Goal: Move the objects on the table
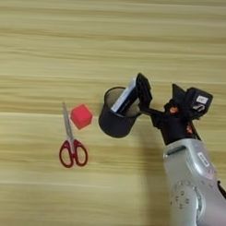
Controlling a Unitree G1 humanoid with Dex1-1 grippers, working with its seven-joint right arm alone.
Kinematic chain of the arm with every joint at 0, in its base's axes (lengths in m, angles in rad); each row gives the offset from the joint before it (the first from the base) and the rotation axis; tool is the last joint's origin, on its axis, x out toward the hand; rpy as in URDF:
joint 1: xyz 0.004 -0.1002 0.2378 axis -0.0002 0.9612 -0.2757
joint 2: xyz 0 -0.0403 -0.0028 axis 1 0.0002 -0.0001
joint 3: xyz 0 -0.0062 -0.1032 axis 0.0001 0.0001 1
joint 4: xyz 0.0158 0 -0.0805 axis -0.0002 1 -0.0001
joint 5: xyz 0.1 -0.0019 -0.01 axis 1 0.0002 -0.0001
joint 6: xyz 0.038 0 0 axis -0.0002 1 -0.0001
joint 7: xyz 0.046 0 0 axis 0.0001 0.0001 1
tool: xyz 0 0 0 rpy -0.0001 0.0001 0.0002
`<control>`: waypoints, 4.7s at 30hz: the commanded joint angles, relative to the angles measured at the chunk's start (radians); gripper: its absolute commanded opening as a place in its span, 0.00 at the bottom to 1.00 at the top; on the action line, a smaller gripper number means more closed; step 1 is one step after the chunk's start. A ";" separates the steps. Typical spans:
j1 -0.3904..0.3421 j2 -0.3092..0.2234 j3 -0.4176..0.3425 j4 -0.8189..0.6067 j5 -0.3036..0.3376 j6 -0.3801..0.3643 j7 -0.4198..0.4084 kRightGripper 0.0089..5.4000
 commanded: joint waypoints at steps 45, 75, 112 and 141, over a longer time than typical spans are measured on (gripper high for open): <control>-0.245 -0.059 0.044 0.194 -0.018 0.075 0.097 1.00; -0.230 -0.057 -0.003 0.188 0.063 0.204 0.084 0.53; -0.215 -0.051 -0.004 0.120 0.089 0.211 0.090 0.24; -0.003 -0.031 -0.004 -0.183 0.179 0.302 0.029 0.24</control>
